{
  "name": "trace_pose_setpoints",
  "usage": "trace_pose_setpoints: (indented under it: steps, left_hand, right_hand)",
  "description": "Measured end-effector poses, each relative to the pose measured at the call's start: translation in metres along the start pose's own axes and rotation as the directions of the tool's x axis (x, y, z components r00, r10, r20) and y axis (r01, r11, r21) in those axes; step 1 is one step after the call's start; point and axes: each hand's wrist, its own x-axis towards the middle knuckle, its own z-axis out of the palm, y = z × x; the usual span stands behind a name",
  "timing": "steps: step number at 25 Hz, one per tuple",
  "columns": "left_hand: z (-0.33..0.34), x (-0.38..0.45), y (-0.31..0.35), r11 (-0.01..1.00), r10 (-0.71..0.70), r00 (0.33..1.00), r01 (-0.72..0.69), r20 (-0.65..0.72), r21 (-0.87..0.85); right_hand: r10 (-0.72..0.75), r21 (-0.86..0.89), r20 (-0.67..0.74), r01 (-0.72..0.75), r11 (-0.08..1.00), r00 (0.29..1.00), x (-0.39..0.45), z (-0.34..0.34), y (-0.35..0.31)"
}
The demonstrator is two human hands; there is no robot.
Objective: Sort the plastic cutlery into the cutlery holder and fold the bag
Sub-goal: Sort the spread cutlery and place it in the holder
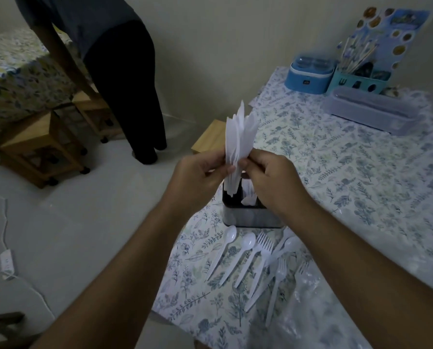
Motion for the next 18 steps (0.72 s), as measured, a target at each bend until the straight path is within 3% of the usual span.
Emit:
trace_pose_setpoints:
  steps: [3, 11, 14, 18]
  left_hand:
    - [0.006, 0.008, -0.026, 0.999, 0.012, 1.0, -0.012, -0.001, 0.049]
    - [0.029, -0.014, -0.077, 0.999, -0.047, 0.999, 0.046, -0.003, -0.022]
    - [0.031, -0.02, -0.082, 0.994, -0.084, 0.996, 0.082, 0.026, 0.075]
    - [0.025, -0.021, -0.079, 0.958, -0.114, 0.993, 0.098, 0.045, 0.269]
  right_hand:
    - [-0.007, -0.051, -0.013, 0.007, 0.999, 1.0, 0.013, 0.007, 0.013]
    - [0.129, -0.353, 0.116, -0.08, 0.932, 0.985, 0.01, 0.024, 0.041]
    - [0.119, -0.506, 0.185, -0.01, 0.863, 0.975, 0.01, 0.03, 0.042]
    - [-0.009, -0.598, 0.062, 0.044, 0.8, 0.998, 0.003, 0.024, 0.042]
